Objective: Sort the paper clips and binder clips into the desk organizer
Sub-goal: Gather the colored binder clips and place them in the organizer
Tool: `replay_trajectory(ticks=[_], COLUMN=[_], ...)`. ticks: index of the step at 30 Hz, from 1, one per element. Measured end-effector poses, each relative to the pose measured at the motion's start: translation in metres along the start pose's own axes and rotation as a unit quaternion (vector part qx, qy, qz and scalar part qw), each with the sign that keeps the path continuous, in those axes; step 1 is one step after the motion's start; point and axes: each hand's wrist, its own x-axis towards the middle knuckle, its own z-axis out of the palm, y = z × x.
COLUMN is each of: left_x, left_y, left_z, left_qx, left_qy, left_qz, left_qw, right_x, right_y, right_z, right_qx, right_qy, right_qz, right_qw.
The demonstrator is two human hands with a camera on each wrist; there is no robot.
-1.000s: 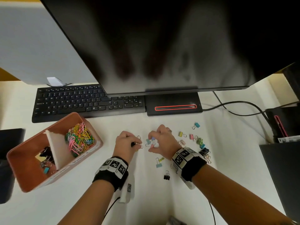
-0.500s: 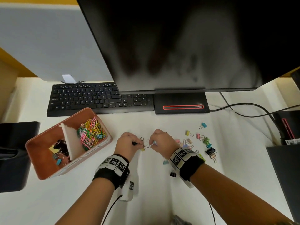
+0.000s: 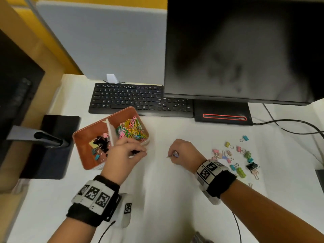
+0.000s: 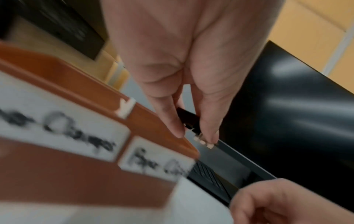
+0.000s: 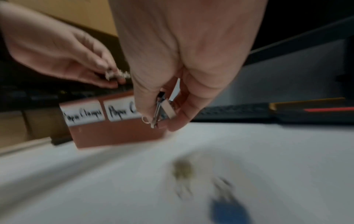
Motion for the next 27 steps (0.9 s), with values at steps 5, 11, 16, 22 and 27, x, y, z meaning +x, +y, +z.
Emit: replay_trajectory(ticks=[5,11,16,22,27], left_x=[-0.009,0.0,-0.004,-0.002,0.003], left_y=[-0.037,-0.046,-0.019,0.011,0.022], left_z=[-0.078,-0.107,-0.107,-0.045,0.054], left_qx=[0.08,0.005,-0.02,-0.048,-0.035], left_qy=[0.111,0.1,0.112,-0.006,-0.161], left_qz=[-0.081,-0.143,-0.057,0.032,0.034], left_qw=[0.987,0.985,0.992,0.998,0.986], right_x=[0.018,0.072,0.059,-0.014,-0.064], right_y=[-0.103,-0.191,-0.179,-0.052,0.036], right_z=[0.005,0.033,0.027,0.006,0.003], right_qx=[0.052,0.076,0.076,-0.004,-0.075], right_qy=[0.027,0.047,0.074,0.098,0.055], right_qz=[-0.146,-0.127,-0.142,-0.042,0.099], right_qw=[0.987,0.988,0.984,0.994,0.991])
